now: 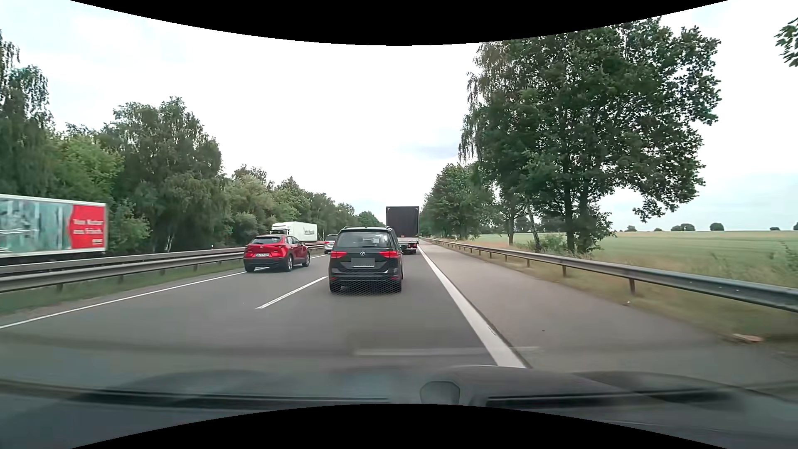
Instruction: Follow the waypoints while adhering to traffic rules and regulations
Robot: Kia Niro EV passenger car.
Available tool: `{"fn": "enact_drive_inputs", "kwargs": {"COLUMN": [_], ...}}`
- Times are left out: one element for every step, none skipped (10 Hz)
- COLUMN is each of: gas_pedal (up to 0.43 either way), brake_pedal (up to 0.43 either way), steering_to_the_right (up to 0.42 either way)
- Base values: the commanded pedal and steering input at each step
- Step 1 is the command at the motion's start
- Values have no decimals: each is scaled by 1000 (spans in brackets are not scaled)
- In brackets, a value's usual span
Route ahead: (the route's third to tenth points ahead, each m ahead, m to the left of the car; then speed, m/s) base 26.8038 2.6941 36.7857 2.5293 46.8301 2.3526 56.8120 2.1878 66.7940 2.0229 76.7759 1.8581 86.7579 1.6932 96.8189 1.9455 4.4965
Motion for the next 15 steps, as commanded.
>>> {"fn": "enact_drive_inputs", "kwargs": {"gas_pedal": [67, 67, 67, 67, 67, 67, 67, 67, 67, 67, 67, 67, 79, 87, 87], "brake_pedal": [0, 0, 0, 0, 0, 0, 0, 0, 0, 0, 0, 0, 0, 0, 0], "steering_to_the_right": [-7, -7, -6, -6, -5, -3, -3, -3, -4, -4, -4, -5, -5, -6, -6]}}
